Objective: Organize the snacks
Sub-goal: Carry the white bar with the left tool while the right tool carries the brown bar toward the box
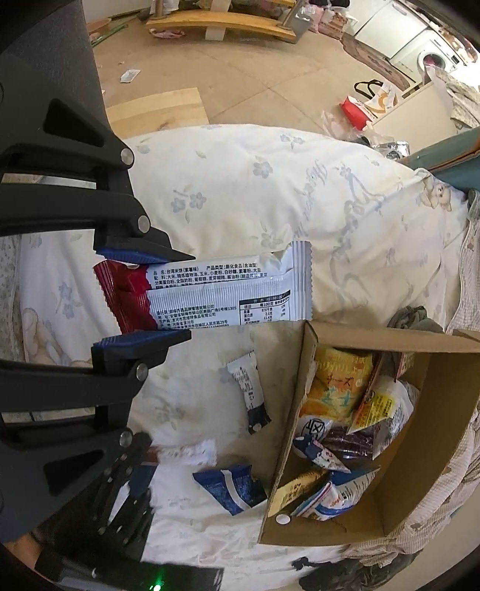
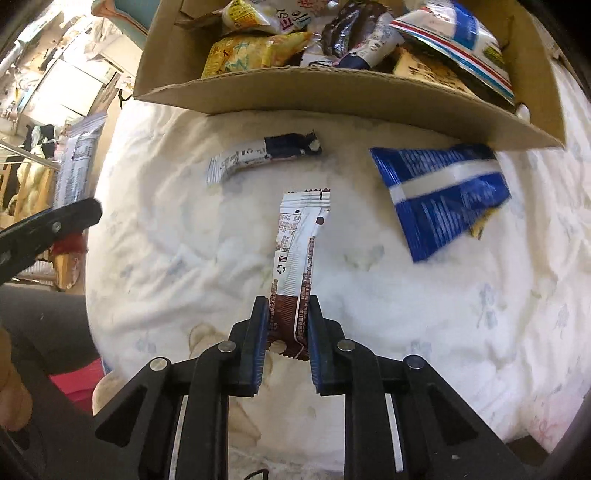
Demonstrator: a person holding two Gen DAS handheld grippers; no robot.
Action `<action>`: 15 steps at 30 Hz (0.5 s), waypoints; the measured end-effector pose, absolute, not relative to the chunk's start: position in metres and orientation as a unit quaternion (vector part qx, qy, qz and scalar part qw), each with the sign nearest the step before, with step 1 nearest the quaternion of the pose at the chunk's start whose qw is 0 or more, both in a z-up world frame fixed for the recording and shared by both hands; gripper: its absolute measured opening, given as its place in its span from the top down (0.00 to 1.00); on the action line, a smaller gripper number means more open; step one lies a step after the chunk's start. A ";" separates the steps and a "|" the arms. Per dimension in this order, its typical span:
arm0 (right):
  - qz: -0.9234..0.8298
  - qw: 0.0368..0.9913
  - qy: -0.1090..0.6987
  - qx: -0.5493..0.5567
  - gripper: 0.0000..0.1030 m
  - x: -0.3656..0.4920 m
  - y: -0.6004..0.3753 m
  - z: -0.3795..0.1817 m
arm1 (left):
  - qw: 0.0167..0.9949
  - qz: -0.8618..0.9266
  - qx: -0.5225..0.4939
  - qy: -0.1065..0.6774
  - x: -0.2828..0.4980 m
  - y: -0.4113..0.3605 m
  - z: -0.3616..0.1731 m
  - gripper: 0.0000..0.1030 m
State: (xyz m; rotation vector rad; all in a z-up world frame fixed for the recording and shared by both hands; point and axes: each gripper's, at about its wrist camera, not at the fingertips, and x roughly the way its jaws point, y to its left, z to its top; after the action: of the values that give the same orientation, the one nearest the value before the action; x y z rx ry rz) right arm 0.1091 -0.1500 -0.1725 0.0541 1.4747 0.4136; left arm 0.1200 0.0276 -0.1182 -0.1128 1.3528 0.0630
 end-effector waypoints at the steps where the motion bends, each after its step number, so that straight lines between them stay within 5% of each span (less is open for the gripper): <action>1: 0.189 0.720 0.668 0.028 0.80 0.106 -0.153 -0.171 | 0.778 0.030 -0.052 0.625 0.120 0.028 -0.118 0.74; 15: 0.236 0.762 0.593 0.111 0.80 0.098 -0.196 -0.111 | 0.811 0.053 -0.043 0.581 0.116 0.035 -0.105 0.74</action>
State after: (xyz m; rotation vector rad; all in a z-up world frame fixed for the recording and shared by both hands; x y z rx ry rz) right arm 0.0979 -0.1958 -0.1112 0.2425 1.2907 0.5128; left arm 0.1159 0.0351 -0.1047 -0.0914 1.2410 0.1124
